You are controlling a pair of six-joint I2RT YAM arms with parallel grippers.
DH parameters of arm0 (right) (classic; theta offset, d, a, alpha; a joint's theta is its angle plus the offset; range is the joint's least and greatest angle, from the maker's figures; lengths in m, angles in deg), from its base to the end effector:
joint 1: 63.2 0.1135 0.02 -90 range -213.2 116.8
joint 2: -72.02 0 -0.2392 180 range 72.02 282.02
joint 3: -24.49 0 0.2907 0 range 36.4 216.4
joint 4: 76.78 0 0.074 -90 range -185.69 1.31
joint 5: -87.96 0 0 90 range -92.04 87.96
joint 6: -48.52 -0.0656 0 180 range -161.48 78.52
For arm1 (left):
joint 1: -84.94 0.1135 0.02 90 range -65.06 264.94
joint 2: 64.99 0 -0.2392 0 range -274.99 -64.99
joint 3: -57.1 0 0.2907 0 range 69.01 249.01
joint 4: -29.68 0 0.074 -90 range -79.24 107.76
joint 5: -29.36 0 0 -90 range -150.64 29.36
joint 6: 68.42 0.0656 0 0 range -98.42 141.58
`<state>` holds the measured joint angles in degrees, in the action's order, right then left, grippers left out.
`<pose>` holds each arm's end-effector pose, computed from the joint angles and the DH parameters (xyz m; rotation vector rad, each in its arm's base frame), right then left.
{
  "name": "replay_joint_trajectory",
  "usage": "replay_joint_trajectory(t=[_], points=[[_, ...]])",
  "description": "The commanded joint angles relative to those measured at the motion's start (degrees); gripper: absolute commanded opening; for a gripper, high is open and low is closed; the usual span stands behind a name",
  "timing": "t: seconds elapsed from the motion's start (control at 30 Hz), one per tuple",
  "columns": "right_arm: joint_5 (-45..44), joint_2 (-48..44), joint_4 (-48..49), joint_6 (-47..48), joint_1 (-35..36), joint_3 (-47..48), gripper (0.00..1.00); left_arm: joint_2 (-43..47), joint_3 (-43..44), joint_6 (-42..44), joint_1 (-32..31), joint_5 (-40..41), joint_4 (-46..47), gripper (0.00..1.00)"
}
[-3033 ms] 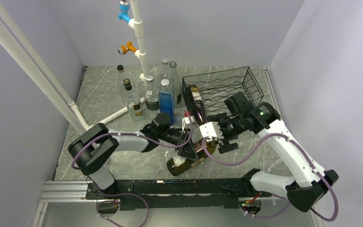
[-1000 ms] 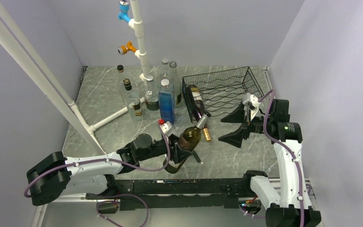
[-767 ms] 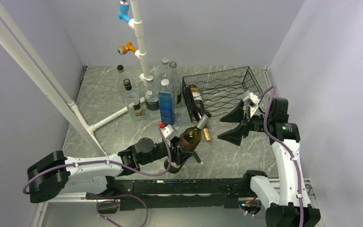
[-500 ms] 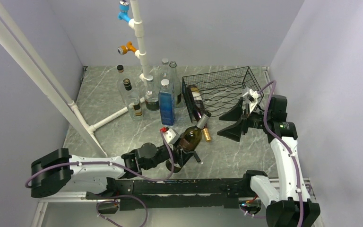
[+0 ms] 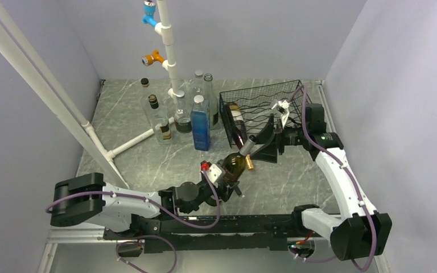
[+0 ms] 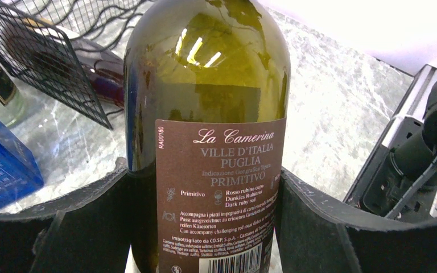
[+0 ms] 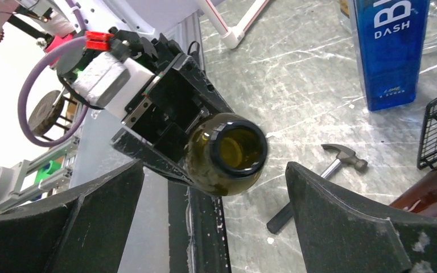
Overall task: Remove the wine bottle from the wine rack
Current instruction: Place the wine bottle at the center of the board.
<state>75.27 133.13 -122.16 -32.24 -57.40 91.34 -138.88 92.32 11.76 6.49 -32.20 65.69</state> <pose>0.2540 0.0901 0.2956 -0.9225 1.7255 1.4384 0.0931 -0.2996 0.1556 0.5906 1.5616 -0.7836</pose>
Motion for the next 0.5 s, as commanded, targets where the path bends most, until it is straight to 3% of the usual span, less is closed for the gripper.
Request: replay_joint_trajectory(t=[0.0,0.23,0.47], points=[[-2.35,1.90,5.27,-5.06,2.61,2.03,0.97,-0.71,4.91,4.49,-2.11,7.13,13.22,0.00],[-1.32,3.42,15.06,-15.16,4.81,1.72,0.91,-4.41,6.84,6.15,-3.44,10.69,16.36,0.00],[-0.83,3.98,19.61,-19.26,5.58,1.11,0.80,-6.26,8.10,6.77,-4.04,12.61,17.64,0.00]])
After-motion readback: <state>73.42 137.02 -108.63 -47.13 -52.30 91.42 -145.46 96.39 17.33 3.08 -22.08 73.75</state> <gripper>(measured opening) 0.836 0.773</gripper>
